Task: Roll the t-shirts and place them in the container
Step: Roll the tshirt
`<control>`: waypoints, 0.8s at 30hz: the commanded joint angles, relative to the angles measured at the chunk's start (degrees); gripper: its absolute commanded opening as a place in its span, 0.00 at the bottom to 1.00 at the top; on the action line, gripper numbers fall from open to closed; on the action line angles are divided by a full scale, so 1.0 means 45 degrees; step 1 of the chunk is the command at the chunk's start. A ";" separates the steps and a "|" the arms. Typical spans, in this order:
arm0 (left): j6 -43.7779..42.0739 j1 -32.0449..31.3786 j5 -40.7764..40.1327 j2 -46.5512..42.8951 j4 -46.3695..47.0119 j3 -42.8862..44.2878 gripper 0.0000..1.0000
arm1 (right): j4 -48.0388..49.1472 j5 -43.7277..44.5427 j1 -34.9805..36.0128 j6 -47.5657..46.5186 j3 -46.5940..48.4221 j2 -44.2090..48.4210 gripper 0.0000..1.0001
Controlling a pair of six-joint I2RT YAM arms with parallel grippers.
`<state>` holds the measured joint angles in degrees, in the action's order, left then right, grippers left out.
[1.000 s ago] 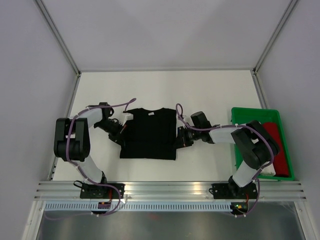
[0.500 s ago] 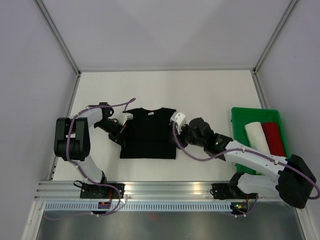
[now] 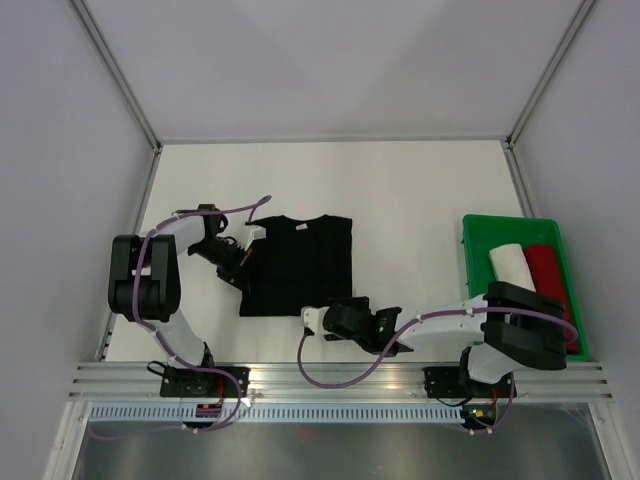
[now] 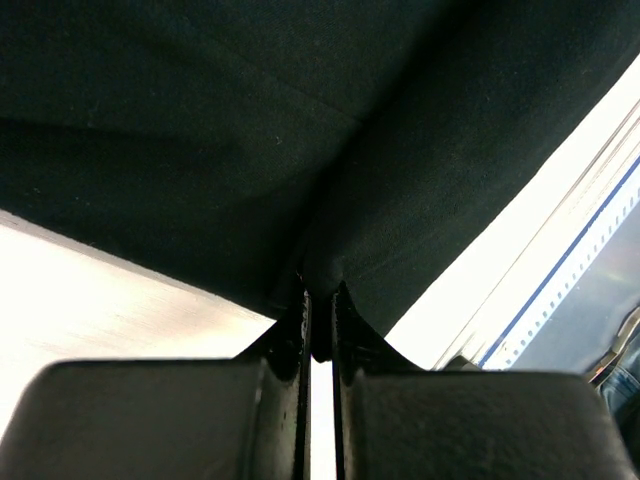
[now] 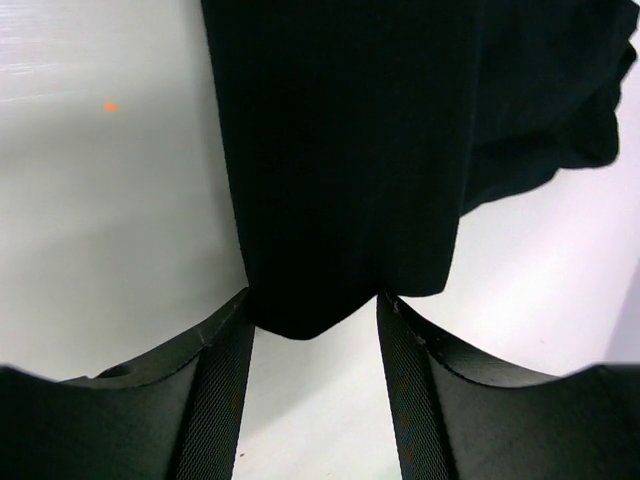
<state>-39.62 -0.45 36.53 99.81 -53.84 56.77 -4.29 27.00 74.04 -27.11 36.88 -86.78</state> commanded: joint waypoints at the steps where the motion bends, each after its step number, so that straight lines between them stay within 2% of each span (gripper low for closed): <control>1: 0.0112 0.0080 -0.0443 0.0203 0.0637 0.0372 0.03 | 0.0564 0.1402 0.0031 -0.0206 0.0280 -0.0673 0.58; 3: 0.0112 0.0080 -0.0482 0.0242 0.0618 0.0411 0.03 | 0.0486 0.1110 0.0031 -0.0050 0.0358 -0.0929 0.57; 5: 0.0170 0.0080 -0.0424 0.0242 0.0618 0.0450 0.04 | 0.0408 0.0972 0.0050 0.0048 0.0339 -0.1222 0.51; 6: 0.0151 0.0080 -0.0462 0.0223 0.0618 0.0469 0.05 | 0.0369 0.0836 0.0031 0.0087 0.0339 -0.1261 0.46; 7: 0.0190 0.0080 -0.0462 0.0203 0.0618 0.0470 0.06 | 0.0291 0.0816 0.0050 0.0204 0.0339 -0.1300 0.31; 10: 0.0171 0.0061 -0.0618 0.0009 0.0618 0.0508 0.17 | 0.0037 0.0271 -0.0008 0.0322 0.0475 -0.1010 0.11; 11: 0.0151 0.0061 -0.0696 -0.0089 0.0618 0.0567 0.28 | -0.0022 0.0056 -0.0027 0.0341 0.0534 -0.0911 0.08; 13: 0.0074 0.0061 -0.0697 -0.0652 0.0618 0.0606 0.39 | -0.0158 -0.0974 -0.0183 0.0380 0.0651 -0.0445 0.00; 16: -0.0394 0.0080 -0.0599 -0.1962 0.0618 0.0607 0.48 | -0.0509 -0.2652 -0.0690 0.0478 0.0884 0.0161 0.00; 20: -0.1351 0.0080 -0.0619 -0.4070 0.0850 0.0334 0.55 | -0.1057 -0.5156 -0.1762 0.0634 0.1178 0.0671 0.00; 24: -0.3124 -0.0095 -0.0503 -0.6238 0.1008 -0.0640 0.65 | -0.1350 -0.7461 -0.2740 0.0869 0.1374 0.0789 0.00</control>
<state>-45.12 -0.45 33.30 77.47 -50.57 56.77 -9.08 6.37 64.16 -25.02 40.64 -84.79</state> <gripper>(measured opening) 0.630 0.032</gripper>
